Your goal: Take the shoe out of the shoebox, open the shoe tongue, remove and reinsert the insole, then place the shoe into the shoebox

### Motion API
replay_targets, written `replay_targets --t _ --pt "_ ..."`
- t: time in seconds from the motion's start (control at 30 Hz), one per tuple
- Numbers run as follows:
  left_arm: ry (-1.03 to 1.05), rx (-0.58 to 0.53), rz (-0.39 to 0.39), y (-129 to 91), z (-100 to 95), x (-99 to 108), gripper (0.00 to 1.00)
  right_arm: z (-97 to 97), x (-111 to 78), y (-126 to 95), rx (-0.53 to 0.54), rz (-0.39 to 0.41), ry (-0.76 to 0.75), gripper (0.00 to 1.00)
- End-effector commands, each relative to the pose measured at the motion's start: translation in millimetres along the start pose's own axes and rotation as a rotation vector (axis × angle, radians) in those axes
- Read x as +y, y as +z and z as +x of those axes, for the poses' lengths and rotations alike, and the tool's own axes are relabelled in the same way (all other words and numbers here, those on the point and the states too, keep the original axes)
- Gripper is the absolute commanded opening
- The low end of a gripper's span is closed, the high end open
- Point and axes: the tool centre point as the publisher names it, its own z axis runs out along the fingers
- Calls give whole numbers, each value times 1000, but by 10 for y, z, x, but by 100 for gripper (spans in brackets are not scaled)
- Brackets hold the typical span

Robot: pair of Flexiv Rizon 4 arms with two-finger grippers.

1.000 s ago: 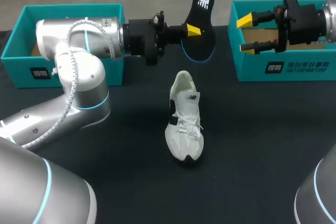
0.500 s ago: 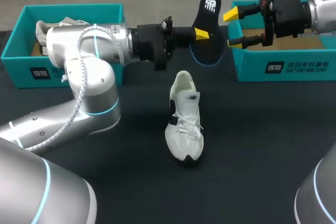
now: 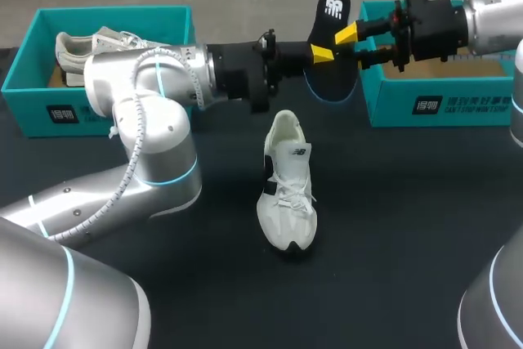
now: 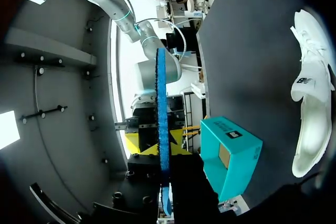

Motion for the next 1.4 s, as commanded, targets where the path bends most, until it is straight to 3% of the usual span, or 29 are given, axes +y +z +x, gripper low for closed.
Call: replay_targets --t 0.03,0.43,0.73,0.87,1.1,1.27,1.4 --pt "-3 -10 -9 44 15 -5 0 -7 15 28 2 -7 7 44" --pt "-16 -25 -20 51 14 -53 0 -43 59 33 10 -22 23 38" --pt "-14 -32 -24 51 -5 -68 0 -57 66 42 11 -26 32 25" --pt "-11 -30 -37 13 -5 -41 0 -68 59 28 12 -27 35 27" --pt "-7 -28 -56 -39 0 -3 0 -77 36 11 12 -29 40 22" --pt "-3 -25 -59 -59 -4 28 0 -88 9 5 10 -21 44 11" --pt "-1 -24 -62 -57 2 47 0 -89 -3 4 9 -17 47 13"
